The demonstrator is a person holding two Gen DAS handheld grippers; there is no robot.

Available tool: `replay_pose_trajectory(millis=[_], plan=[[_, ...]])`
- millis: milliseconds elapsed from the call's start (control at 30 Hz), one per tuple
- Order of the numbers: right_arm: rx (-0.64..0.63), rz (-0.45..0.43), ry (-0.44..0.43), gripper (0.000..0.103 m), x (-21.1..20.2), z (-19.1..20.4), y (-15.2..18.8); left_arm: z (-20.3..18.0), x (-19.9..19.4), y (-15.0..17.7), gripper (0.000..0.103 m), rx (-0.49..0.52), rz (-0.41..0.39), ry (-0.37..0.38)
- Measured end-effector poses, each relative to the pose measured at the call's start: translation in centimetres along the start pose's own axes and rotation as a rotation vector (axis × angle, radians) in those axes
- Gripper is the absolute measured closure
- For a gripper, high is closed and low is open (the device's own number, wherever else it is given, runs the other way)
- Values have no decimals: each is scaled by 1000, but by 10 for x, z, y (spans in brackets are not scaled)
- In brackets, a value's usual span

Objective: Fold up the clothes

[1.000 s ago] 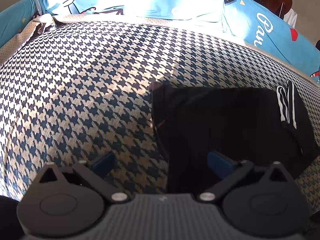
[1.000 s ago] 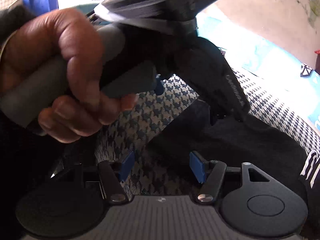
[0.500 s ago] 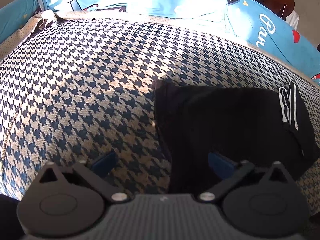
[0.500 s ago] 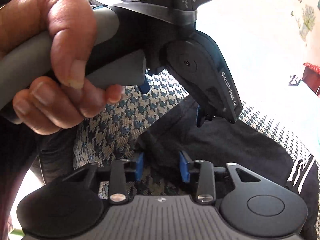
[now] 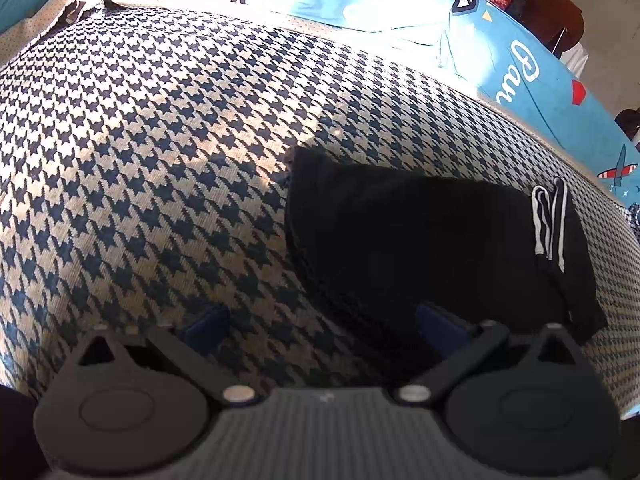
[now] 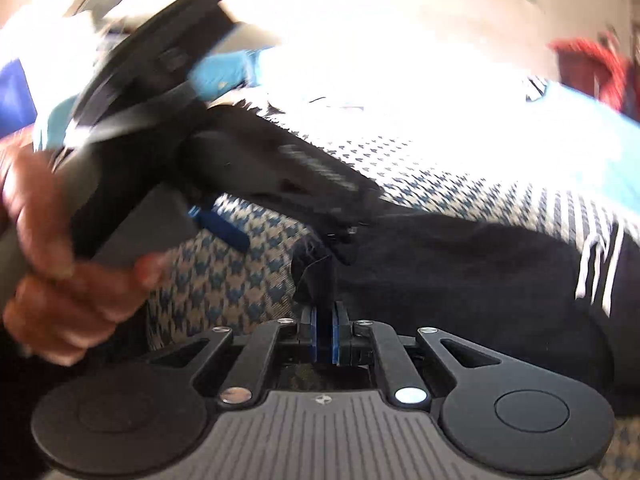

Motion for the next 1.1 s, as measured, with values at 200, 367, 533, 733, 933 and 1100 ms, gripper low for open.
replay_pose_trajectory(millis=[200, 367, 533, 733, 933, 1100], plan=[[66, -7, -20, 96, -1, -10, -1, -10, 3, 3, 0, -48, 34, 114], [50, 6, -25, 96, 0, -11, 2, -26, 9, 4, 2, -34, 67, 189], [5, 32, -27, 95, 17, -23, -1, -42, 8, 9, 6, -4, 93, 274], [-76, 51, -23, 74, 24, -19, 5, -48, 8, 9, 6, 5, 109, 278], [-189, 39, -17, 57, 25, -12, 8, -44, 11, 3, 6, -5, 135, 290], [-241, 43, 7, 55, 34, -15, 11, -45, 11, 3, 5, 6, 141, 301]])
Point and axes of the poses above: each gripper's, at about its wrist camera, not at the fingertips, and x roughly the way its jaws point, z to its left, y to its underside, the point moved 6 cm from there along x, roughly the way its jaws point, and after that the axes turned 11 degrees about -z, right-handed, at the moved point
